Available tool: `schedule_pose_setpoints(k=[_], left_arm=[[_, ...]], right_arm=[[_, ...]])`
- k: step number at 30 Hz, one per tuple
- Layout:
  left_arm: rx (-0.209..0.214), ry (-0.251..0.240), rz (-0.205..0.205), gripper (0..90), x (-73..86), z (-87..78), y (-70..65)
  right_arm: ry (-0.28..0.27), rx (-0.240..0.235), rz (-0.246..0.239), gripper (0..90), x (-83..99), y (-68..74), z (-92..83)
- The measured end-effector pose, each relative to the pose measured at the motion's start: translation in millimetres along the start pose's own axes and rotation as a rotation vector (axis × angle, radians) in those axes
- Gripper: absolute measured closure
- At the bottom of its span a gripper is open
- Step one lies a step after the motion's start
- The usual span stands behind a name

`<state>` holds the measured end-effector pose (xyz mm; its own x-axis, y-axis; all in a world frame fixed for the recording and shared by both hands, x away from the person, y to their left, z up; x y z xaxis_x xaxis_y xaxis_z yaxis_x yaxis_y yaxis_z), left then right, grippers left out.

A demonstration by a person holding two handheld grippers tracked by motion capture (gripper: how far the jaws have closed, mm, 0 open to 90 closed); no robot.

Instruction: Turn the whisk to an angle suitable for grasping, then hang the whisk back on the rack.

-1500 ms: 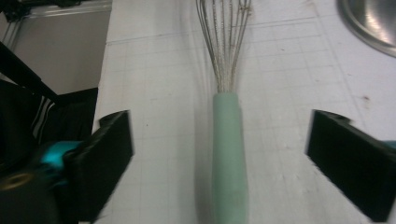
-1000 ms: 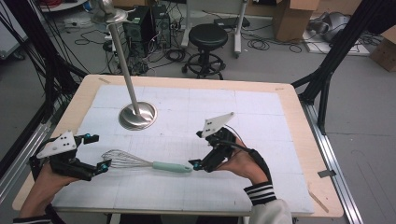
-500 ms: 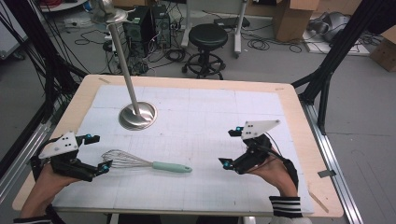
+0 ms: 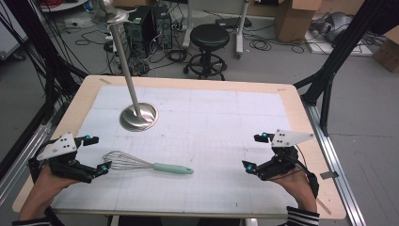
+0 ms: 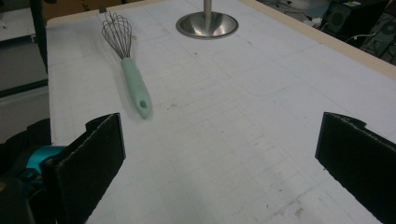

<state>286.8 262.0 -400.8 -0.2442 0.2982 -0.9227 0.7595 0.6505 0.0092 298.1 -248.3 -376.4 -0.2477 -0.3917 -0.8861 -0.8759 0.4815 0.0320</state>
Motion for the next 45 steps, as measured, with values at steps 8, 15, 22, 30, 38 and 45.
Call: schedule_pose_setpoints(k=[8,15,22,30,38,45], left_arm=[[0.006,-0.002,0.002,1.7,-0.6,0.2,-1.8],[0.017,-0.003,0.008,1.8,-3.8,4.5,-3.2],[0.036,-0.001,0.018,1.8,-7.4,9.3,-6.9],[0.047,0.008,0.039,1.8,-15.4,11.9,-11.8],[0.108,0.047,0.092,1.8,-34.1,22.7,-15.9],[0.161,0.098,0.134,1.7,-49.3,34.7,-17.6]], right_arm=[[-0.044,0.040,0.030,0.5,11.7,-5.6,-19.3],[-0.055,0.049,0.036,0.5,13.6,-5.8,-24.1],[-0.072,0.050,0.046,0.5,14.9,-5.3,-26.3],[-0.089,0.051,0.048,0.5,14.6,-7.8,-31.6],[-0.094,0.050,0.040,0.5,13.1,-7.2,-31.5],[-0.090,0.049,0.051,0.5,14.2,-6.4,-30.3]])
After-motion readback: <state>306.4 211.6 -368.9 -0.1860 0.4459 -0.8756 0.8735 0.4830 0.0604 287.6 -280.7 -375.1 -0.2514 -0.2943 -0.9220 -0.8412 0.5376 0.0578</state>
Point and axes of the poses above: each handheld gripper's, and its own axes: z roughly forward along the jaws, x roughly out of its underside, y roughly to its left, the point moved 5 cm from there along z, roughly forward along the jaws, and after that the axes turned 2 degrees about -x, right-handed, at the moved point
